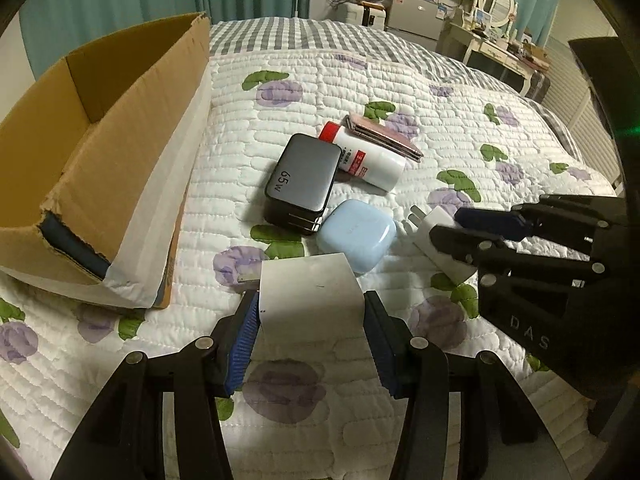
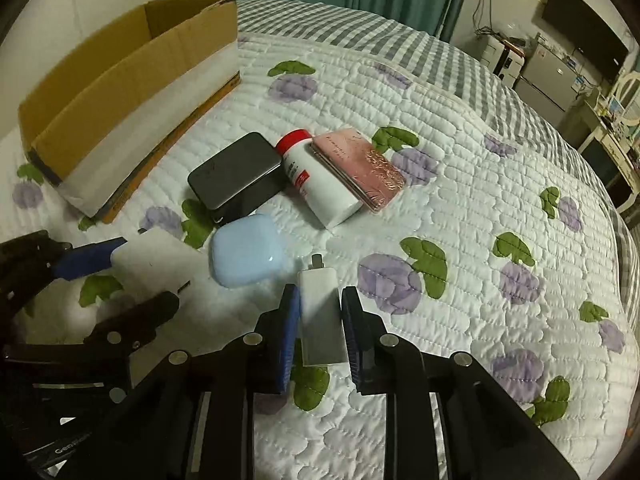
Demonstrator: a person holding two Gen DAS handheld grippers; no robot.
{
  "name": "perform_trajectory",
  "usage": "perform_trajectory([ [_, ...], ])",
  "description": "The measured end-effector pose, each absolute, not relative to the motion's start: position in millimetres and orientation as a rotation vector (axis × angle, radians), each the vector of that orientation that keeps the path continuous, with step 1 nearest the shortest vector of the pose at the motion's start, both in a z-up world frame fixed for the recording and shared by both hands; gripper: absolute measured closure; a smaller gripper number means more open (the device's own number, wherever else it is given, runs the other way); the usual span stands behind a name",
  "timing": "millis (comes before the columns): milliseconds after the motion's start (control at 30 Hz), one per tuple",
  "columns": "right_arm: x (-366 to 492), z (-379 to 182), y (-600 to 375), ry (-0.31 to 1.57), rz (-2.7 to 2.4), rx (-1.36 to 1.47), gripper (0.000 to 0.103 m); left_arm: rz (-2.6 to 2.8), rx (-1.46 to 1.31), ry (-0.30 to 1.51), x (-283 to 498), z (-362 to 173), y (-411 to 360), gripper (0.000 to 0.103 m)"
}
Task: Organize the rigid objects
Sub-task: 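Grasp the white rectangular charger with the right gripper, then lower both chargers into the cardboard box and open both grippers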
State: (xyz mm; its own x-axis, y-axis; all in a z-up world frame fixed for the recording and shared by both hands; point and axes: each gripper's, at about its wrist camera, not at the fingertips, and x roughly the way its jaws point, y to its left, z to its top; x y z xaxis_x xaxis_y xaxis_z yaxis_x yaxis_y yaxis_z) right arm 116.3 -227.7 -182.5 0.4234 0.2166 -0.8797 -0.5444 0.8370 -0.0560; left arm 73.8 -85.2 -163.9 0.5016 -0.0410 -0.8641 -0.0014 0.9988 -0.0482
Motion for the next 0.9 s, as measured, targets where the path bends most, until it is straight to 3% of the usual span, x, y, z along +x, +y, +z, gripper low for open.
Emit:
perform_trajectory([
  [300,124,-200,-229,1.1,0.455,-0.369,0.081,-0.034,-0.042,1.046,75,-167,-84,0.051],
  [633,105,-135,-240,0.924,0.439,-0.265,0.081,-0.121,-0.071,0.951,60,-127,-88,0.052],
  [900,91,-64,-228,0.806,0.422,-0.266,0.081,-0.143,-0.1,0.776,52,-55,-66,0.052],
])
